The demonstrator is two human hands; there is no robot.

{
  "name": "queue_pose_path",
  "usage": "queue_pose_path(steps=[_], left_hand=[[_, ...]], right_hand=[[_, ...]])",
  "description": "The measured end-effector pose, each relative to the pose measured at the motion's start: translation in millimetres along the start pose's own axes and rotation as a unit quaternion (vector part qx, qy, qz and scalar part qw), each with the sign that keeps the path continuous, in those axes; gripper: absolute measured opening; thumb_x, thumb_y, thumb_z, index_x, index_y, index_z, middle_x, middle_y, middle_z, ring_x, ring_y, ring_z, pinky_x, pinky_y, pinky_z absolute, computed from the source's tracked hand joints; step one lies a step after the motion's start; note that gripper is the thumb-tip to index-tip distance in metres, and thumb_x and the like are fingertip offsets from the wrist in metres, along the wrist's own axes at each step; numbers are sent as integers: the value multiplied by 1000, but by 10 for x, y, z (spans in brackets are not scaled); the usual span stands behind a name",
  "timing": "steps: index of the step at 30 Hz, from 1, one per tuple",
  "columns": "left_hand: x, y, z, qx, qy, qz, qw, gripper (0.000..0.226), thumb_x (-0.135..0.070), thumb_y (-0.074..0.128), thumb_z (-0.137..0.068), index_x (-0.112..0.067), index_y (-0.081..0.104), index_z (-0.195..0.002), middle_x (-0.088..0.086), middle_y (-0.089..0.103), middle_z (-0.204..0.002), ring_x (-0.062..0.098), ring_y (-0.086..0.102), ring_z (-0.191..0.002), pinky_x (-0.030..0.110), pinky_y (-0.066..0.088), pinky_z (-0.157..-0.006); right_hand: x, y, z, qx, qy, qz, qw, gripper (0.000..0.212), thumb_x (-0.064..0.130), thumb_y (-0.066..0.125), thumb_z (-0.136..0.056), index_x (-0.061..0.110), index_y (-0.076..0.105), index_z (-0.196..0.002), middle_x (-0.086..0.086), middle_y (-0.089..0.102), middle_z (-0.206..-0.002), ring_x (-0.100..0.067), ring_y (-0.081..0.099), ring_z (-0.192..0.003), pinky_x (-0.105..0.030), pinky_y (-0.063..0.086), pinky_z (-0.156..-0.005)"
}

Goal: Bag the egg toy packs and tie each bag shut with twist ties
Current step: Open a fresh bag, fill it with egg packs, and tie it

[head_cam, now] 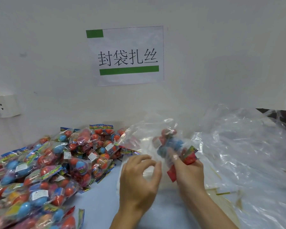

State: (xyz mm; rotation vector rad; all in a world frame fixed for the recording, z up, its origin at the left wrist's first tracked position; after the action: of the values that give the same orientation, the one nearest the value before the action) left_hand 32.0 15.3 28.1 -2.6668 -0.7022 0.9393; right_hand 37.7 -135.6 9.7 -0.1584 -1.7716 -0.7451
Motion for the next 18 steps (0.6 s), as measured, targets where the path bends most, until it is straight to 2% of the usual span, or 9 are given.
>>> queue_pose_path(steps=[2,4,6,8,11,13,14,16,18], left_hand=[[-46,-111,-49,-87,-11,-36,996,35,-50,47,-90,-19,61,-82,-9,56,-88,14,51,-90,32,44,-78],[-89,-180,-88,-143,-20,-45,988,33,-49,48,-90,-18,56,-100,-4,50,-104,16,47,-101,25,40,-86],[-117,-199,-117,-133,-22,-20,991,49,-54,47,-90,-23,53,-127,-4,44,-133,12,39,-127,13,28,-105],[-121,-142,-134,-58,-30,-19,998,61,-64,40,-89,-29,52,-138,-10,38,-150,9,23,-145,21,14,-117],[-90,-54,-132,17,-42,-77,996,45,-61,38,-88,-36,70,-108,-26,45,-142,5,14,-148,24,-4,-115],[-101,-44,-138,25,-30,-74,997,28,-44,47,-89,-33,73,-91,-34,49,-132,-1,18,-146,31,-2,-116],[-118,-40,-142,29,-15,-68,997,24,-37,50,-89,-30,73,-84,-35,52,-127,-5,21,-144,36,1,-117],[-193,-20,-142,48,33,-38,998,20,-25,54,-88,-24,71,-78,-33,60,-119,-11,27,-139,39,6,-116],[-314,24,-118,79,81,2,994,18,-17,56,-87,-22,71,-78,-26,67,-116,-10,35,-137,35,10,-115]], right_hand=[[63,42,52,43,-84,59,994,16,22,83,-81,23,71,-71,11,60,-54,-6,50,-47,-23,45,-49],[117,120,139,111,-174,105,973,9,26,81,-83,28,73,-83,9,69,-66,-6,59,-56,-23,50,-56],[111,202,217,171,-240,171,940,12,28,77,-84,22,69,-90,6,66,-69,-13,54,-59,-27,49,-56],[62,269,268,219,-270,216,913,10,24,72,-84,27,66,-92,11,57,-68,-8,45,-59,-23,43,-54],[-13,319,334,264,-238,253,900,17,27,66,-81,39,65,-92,18,64,-75,-5,57,-64,-17,45,-56],[-37,338,346,265,-253,292,884,26,16,66,-80,40,62,-88,24,63,-73,1,60,-68,-8,41,-58],[-37,377,360,268,-262,322,869,24,10,64,-81,33,65,-90,23,63,-74,4,60,-70,-6,39,-59],[-47,407,391,281,-266,394,834,22,12,55,-92,17,70,-107,15,67,-91,7,58,-81,-3,37,-67],[-121,334,415,293,-235,385,843,32,21,33,-104,15,55,-125,15,57,-104,19,54,-90,2,33,-78]])
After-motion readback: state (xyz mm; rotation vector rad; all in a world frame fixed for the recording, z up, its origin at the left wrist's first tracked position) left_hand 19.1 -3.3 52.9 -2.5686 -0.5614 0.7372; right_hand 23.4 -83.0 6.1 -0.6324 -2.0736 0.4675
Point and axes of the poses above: each hand's wrist, its own z-axis away from the middle knuckle, its own y-axis out of the palm, x = y × z, the point moved 4 cm from there along -z, towards the middle knuckle
